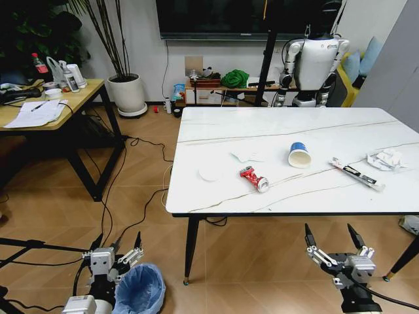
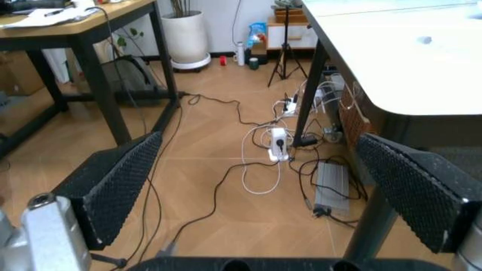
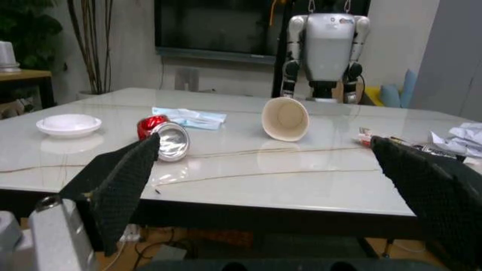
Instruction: Pick up the trash bin and place the trash from the table into it.
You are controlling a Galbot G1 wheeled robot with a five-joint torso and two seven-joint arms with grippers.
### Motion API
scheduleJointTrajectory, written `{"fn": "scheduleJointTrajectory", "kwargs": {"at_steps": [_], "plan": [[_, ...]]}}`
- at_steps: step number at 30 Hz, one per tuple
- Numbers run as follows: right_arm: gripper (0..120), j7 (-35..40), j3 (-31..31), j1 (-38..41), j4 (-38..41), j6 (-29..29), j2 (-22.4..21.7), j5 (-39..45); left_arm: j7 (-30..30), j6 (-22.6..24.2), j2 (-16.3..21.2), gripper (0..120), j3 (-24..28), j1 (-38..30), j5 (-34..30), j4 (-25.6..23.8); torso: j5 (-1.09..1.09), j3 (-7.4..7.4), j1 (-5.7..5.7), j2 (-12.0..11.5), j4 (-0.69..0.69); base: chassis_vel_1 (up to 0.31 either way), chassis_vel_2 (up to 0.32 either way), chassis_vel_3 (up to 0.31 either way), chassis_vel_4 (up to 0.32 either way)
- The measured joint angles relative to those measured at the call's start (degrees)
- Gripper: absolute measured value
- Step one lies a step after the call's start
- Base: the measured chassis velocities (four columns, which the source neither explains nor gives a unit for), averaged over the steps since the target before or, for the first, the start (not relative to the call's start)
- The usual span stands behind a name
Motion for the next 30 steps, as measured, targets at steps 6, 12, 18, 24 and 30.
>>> {"fn": "scheduleJointTrajectory", "kwargs": {"at_steps": [6, 12, 18, 24, 30], "plan": [[100, -0.1, 0.1, -0.5, 0.0, 0.1, 0.0, -0.2, 0.0, 0.0, 0.4, 100, 0.0, -0.2, -0.1, -0.1, 0.0, 0.0, 0.0, 0.0, 0.0, 0.0, 0.0, 0.0, 0.0], [100, -0.2, 0.2, -0.5, 0.0, 0.4, 0.0, -0.3, -0.2, 0.3, 0.4, 100, 0.0, -0.5, -0.2, -0.2, 0.0, 0.0, 0.0, 0.0, 0.0, 0.0, 0.0, 0.0, 0.0], [100, -0.2, 0.5, -0.3, -0.2, 0.3, 0.0, -0.5, -0.3, 0.3, 0.9, 100, -0.3, -1.2, -1.0, 0.0, 0.0, 0.0, 0.0, 0.0, 0.0, 0.0, 0.0, 0.0, 0.0], [100, -0.2, 0.6, -0.3, -0.1, 0.3, 0.0, -0.6, -0.3, 0.5, 1.5, 100, 0.2, -1.8, -1.1, 0.5, -0.01, 0.0, 0.0, 0.0, 0.0, 0.0, 0.0, 0.0, 0.0], [100, -0.2, 0.9, -0.1, 0.0, 0.3, 0.0, -0.6, -0.3, 0.7, 1.9, 100, 0.2, -2.0, -1.5, 0.7, 0.0, 0.0, 0.0, 0.0, 0.0, 0.0, 0.0, 0.0, 0.0]]}}
